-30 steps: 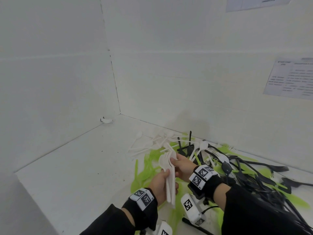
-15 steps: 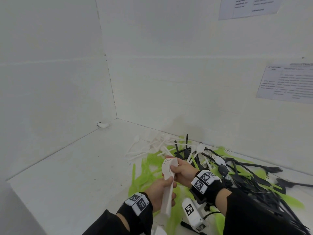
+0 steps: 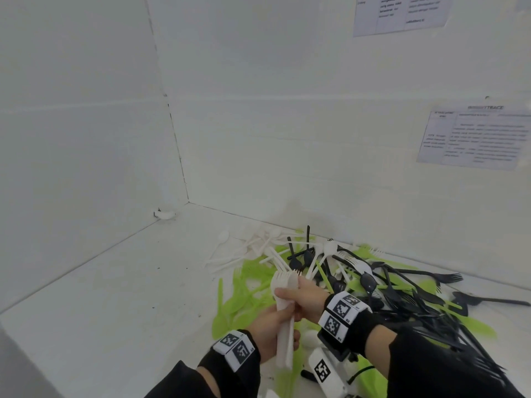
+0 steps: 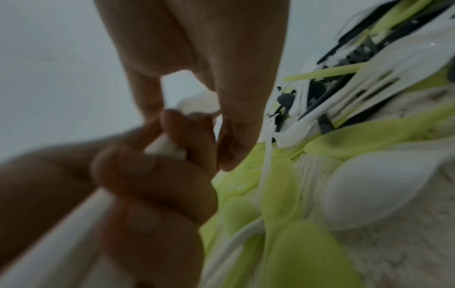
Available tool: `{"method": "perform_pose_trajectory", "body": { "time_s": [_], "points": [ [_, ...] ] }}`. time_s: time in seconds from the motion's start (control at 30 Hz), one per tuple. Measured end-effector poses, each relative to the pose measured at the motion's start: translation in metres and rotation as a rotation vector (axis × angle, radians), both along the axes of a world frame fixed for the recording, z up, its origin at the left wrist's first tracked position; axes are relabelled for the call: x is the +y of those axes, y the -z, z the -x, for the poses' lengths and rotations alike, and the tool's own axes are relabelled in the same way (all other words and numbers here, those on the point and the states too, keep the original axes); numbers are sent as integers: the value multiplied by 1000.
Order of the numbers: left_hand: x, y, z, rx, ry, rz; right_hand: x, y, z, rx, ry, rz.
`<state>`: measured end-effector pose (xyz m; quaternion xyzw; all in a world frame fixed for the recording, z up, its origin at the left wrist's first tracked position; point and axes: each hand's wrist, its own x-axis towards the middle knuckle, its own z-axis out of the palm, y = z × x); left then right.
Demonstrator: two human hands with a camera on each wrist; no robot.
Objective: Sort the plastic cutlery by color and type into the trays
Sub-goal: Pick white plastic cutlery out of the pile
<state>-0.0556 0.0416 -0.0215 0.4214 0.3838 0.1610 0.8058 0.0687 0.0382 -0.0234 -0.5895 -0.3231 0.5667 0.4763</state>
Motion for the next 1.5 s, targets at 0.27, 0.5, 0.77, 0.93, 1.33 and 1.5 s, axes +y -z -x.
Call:
{"method": "perform_pose_trajectory", "body": {
  "time_s": [0.27, 0.5, 0.77, 0.93, 1.33, 1.5],
  "points": [
    [-4, -6, 8, -10, 73, 45, -3, 5, 1, -152, -87, -47],
    [-3, -4, 9, -4, -36, 41, 1, -3, 2, -233, -84, 40],
    [40, -5, 27, -5, -261, 27, 48, -34, -56, -1037, -42, 172],
    [58, -6, 28, 6, -263, 27, 89, -30, -51, -1337, -484, 103],
    [89, 13, 12, 44, -285, 82, 130, -23, -68, -1890, -1042, -43],
    [91, 18, 7, 28, -280, 91, 127, -22, -80, -1967, -1106, -119]
  ]
}}
